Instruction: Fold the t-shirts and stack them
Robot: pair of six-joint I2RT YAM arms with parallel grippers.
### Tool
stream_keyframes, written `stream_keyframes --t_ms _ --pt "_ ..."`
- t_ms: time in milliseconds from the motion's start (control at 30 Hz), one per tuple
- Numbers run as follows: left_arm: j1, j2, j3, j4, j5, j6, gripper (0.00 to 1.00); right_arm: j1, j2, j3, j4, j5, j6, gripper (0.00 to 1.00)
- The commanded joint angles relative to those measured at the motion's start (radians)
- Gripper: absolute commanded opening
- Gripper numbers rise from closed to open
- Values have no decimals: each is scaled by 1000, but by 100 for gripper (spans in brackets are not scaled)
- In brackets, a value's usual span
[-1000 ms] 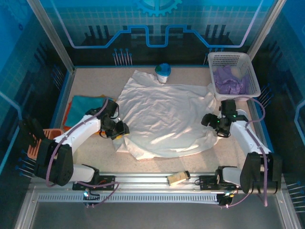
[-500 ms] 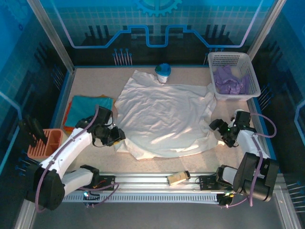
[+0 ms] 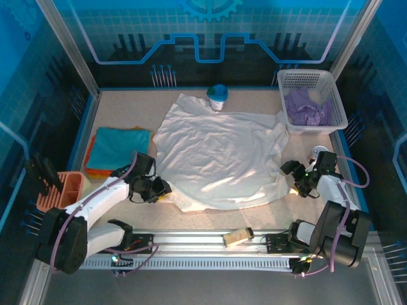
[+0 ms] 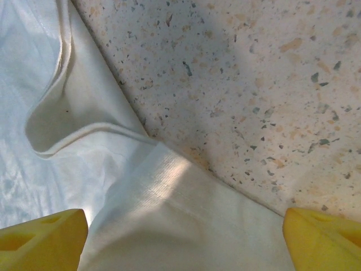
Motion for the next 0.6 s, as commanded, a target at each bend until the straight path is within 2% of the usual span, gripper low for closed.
stream_keyframes --t_ms 0,200,333,433,567 --pt "-2 41 -5 69 14 -10 25 -23 -3 -11 0 -20 3 90" --pt "-7 83 6 66 7 11 24 -34 -3 -17 1 -24 -4 89" --pt "-8 95 17 50 13 33 36 -41 6 -16 4 -29 -7 89" --pt "-8 94 27 8 1 58 40 -47 10 -15 3 -36 -9 88" --pt "-7 103 21 7 -19 72 37 -49 12 -20 13 -40 -9 88"
